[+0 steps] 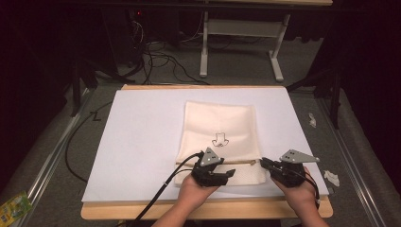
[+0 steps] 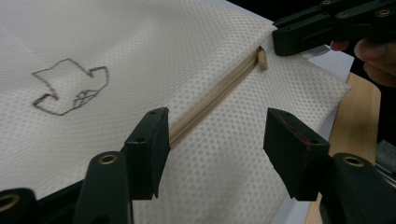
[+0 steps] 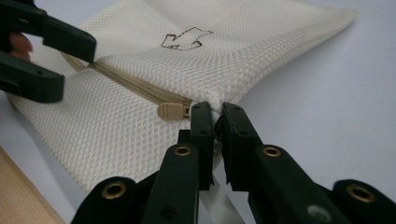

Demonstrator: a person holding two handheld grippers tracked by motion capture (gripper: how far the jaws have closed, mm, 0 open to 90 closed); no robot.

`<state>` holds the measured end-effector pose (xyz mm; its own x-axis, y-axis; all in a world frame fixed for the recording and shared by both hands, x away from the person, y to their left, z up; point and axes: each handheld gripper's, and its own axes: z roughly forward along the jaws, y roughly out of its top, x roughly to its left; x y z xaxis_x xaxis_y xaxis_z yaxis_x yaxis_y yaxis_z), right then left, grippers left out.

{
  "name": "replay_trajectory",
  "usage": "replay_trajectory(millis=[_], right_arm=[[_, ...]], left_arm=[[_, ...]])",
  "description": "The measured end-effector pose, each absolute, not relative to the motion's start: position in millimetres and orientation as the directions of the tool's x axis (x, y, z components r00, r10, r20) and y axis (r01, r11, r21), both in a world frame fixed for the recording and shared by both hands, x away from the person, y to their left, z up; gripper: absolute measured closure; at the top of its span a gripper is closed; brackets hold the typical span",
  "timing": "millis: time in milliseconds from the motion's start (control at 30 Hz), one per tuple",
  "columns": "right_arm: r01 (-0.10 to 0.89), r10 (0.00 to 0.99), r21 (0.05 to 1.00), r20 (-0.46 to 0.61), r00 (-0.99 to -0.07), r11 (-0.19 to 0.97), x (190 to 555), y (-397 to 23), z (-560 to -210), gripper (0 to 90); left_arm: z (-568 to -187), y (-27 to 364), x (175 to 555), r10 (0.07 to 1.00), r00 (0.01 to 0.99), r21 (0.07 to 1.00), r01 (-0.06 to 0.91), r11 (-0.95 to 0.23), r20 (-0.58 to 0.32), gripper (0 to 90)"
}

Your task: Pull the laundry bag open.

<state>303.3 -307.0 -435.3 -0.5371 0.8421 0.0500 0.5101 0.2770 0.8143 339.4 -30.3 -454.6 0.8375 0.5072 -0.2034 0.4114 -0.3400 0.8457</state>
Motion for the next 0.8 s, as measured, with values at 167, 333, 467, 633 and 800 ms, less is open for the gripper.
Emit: replay_trajectory(millis=[167, 333, 467, 633, 800], right_arm=[[0.507, 0.836, 0.817, 0.057, -0.546, 0.275, 303.5, -308.0, -435.7, 85.0], [0.498, 0.833, 0.823, 0.057, -0.551, 0.273, 302.0, -307.4, -433.7, 85.0], [0.491, 0.828, 0.827, 0.058, -0.558, 0.273, 301.0, -307.0, -432.5, 85.0], [0.488, 0.828, 0.831, 0.061, -0.557, 0.268, 299.6, -305.5, -431.0, 85.0], [0.488, 0.827, 0.832, 0.066, -0.558, 0.263, 299.4, -305.5, -430.5, 85.1]], left_arm=[[-461.1, -51.4, 339.5, 0.488, 0.842, 0.85, 0.417, -0.321, -0.229, 42.5], [-462.4, -63.2, 341.0, 0.479, 0.843, 0.845, 0.428, -0.322, -0.244, 48.5], [-460.4, -71.6, 342.9, 0.462, 0.843, 0.854, 0.435, -0.287, -0.274, 55.2], [-463.1, -82.3, 344.0, 0.453, 0.836, 0.848, 0.458, -0.265, -0.31, 61.4], [-465.2, -89.1, 344.8, 0.484, 0.812, 0.836, 0.486, -0.254, -0.326, 67.6]])
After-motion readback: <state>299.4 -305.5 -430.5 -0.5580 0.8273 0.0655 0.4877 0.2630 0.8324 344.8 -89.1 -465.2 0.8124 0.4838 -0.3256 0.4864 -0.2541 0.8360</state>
